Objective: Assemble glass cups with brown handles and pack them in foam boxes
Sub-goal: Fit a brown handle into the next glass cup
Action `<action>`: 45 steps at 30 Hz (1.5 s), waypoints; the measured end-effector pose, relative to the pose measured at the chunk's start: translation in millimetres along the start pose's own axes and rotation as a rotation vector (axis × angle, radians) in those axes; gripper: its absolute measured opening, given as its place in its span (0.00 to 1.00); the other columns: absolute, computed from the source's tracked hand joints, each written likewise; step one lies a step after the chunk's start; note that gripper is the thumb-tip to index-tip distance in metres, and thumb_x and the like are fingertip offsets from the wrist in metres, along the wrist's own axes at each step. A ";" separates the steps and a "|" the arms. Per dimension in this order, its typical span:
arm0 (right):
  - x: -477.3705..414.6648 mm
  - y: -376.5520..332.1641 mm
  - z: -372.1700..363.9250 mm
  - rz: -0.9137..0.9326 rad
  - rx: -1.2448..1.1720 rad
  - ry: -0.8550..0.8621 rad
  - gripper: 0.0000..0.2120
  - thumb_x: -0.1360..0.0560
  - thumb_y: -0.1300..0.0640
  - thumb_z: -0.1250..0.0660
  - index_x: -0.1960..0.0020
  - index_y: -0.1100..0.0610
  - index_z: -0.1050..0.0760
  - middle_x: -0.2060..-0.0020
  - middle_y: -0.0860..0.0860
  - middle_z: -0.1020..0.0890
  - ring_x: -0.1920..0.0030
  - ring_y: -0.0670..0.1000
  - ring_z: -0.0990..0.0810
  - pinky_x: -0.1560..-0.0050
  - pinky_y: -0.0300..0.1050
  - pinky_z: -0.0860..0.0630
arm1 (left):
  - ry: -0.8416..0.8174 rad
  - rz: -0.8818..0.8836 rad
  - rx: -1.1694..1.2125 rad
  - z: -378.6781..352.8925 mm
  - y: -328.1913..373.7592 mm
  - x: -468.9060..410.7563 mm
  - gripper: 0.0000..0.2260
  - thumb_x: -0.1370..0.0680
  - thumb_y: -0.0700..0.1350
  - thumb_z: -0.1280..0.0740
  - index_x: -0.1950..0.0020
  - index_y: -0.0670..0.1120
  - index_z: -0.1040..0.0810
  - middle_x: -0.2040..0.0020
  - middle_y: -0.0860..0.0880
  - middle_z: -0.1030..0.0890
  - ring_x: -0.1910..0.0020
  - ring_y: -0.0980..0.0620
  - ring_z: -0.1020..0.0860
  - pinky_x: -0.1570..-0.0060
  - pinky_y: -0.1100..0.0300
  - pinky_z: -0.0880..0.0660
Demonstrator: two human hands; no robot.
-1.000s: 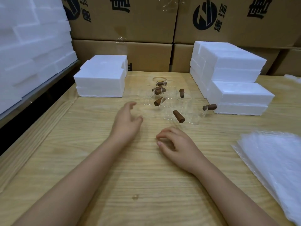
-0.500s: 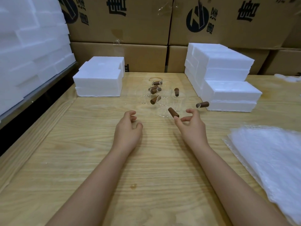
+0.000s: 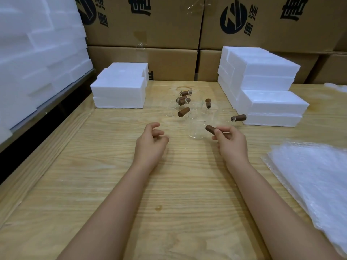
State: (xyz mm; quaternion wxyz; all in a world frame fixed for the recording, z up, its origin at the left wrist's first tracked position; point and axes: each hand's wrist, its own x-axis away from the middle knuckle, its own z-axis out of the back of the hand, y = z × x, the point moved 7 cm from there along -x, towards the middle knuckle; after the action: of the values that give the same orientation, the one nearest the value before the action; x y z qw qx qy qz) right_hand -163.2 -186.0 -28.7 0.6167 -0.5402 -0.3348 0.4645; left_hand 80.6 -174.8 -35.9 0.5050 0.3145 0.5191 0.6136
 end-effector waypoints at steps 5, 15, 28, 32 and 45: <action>14.9 -13.3 5.8 -0.027 -0.226 -0.163 0.05 0.22 0.62 0.36 0.53 0.55 0.22 0.69 0.51 0.19 0.73 0.44 0.28 0.73 0.36 0.32 | -0.206 -0.058 0.110 -9.2 8.8 11.1 0.35 0.29 0.47 0.25 0.26 0.50 0.38 0.36 0.53 0.25 0.37 0.57 0.26 0.38 0.63 0.30; 29.8 -22.5 -10.4 -0.104 -0.344 -0.358 0.10 0.22 0.59 0.38 0.61 0.58 0.24 0.76 0.51 0.25 0.76 0.48 0.32 0.79 0.36 0.38 | -0.514 -0.088 0.339 -26.6 23.9 30.1 0.21 0.31 0.43 0.26 0.40 0.46 0.25 0.50 0.47 0.16 0.49 0.49 0.18 0.48 0.57 0.21; 35.4 -32.3 -19.7 0.136 -0.300 -0.231 0.15 0.22 0.58 0.35 0.67 0.58 0.30 0.75 0.46 0.21 0.77 0.39 0.28 0.75 0.28 0.35 | -0.456 -0.259 0.182 -29.6 31.8 35.7 0.31 0.36 0.43 0.21 0.38 0.56 0.29 0.41 0.53 0.20 0.46 0.53 0.19 0.42 0.58 0.24; 35.3 -33.2 -21.0 0.154 -0.326 -0.268 0.15 0.22 0.59 0.36 0.67 0.57 0.31 0.76 0.45 0.22 0.77 0.40 0.30 0.74 0.29 0.35 | -0.380 -0.355 0.135 -25.8 37.8 36.2 0.32 0.37 0.40 0.19 0.38 0.53 0.28 0.41 0.56 0.21 0.45 0.55 0.19 0.43 0.64 0.26; 52.3 -24.7 -26.1 0.000 -0.112 -0.067 0.29 0.45 0.28 0.34 0.56 0.48 0.34 0.63 0.41 0.24 0.66 0.30 0.25 0.64 0.31 0.32 | -0.290 -0.453 -0.045 -24.2 39.1 35.9 0.33 0.35 0.38 0.21 0.41 0.65 0.29 0.54 0.45 0.18 0.65 0.54 0.21 0.61 0.66 0.26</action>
State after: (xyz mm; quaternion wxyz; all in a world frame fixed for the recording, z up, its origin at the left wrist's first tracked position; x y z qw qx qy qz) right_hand -116.1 -146.0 -14.3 0.5740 -0.5579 -0.3807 0.4629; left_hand 36.6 -146.6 -9.9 0.7054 0.2634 0.4849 0.4449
